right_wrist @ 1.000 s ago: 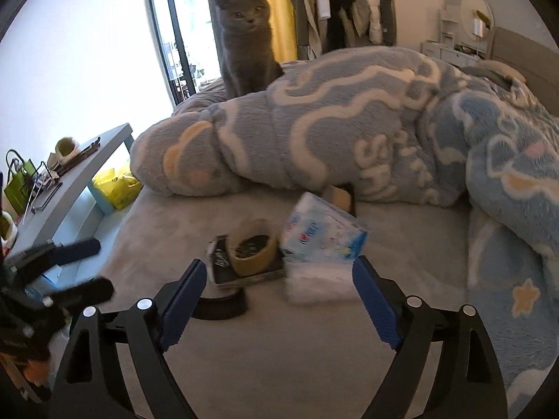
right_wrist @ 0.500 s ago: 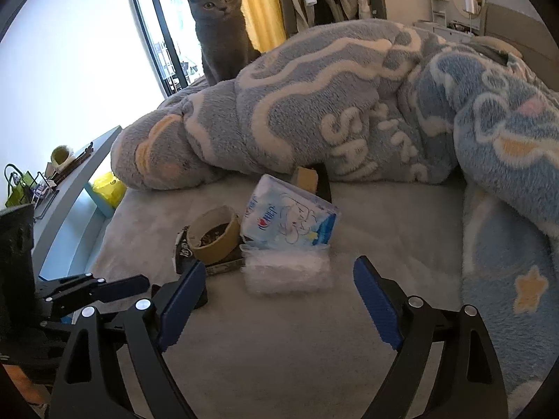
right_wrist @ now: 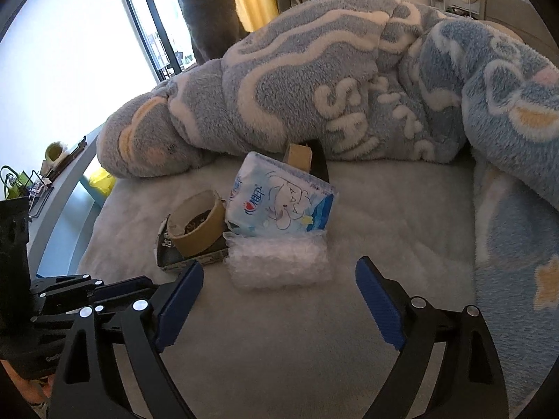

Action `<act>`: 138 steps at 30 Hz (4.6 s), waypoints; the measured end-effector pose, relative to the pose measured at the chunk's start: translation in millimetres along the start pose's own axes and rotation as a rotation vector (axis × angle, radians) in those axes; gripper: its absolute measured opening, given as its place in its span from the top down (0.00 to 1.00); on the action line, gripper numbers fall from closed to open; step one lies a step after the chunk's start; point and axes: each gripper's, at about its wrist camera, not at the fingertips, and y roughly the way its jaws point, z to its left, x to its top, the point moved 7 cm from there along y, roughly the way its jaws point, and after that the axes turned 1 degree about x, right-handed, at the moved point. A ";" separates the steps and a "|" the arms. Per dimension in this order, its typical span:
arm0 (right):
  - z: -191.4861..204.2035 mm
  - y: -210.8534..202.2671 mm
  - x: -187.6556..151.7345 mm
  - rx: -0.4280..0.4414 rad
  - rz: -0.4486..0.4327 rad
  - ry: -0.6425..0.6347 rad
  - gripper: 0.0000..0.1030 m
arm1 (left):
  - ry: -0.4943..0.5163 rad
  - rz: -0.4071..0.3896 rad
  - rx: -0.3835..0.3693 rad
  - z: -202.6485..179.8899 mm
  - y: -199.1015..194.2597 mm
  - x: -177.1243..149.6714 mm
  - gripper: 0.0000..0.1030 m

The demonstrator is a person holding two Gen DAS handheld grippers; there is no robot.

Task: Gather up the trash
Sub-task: 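Grasp the black strip with the left tool while the right tool grasps bubble wrap, then carry the black strip and bubble wrap over the trash bin, then open the left tool to drop the black strip into the bin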

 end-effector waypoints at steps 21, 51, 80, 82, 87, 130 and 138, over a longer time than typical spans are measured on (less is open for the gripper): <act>7.1 19.8 2.3 -0.037 0.038 -0.003 0.34 | 0.055 -0.030 -0.052 1.1 -20.9 2.4 0.92; 111.6 -31.9 -5.2 0.036 -0.057 -0.087 0.42 | 0.015 -0.161 0.169 67.5 -134.5 -28.5 0.92; 292.4 -20.4 -26.6 0.260 -0.026 -0.250 0.42 | -0.114 -0.091 0.303 195.9 -198.1 -100.6 0.92; 305.1 -13.9 -28.8 0.267 -0.014 -0.263 0.42 | -0.127 -0.072 0.313 207.5 -197.8 -107.9 0.92; 330.7 2.9 -37.2 0.283 0.022 -0.290 0.42 | -0.178 -0.008 0.327 238.0 -193.0 -128.6 0.92; 410.5 114.6 -102.9 0.234 0.282 -0.378 0.42 | -0.261 0.056 0.318 304.8 -228.2 -176.9 0.36; 407.9 140.4 -124.8 0.205 0.364 -0.388 0.41 | -0.285 -0.064 0.308 302.4 -259.6 -154.3 0.33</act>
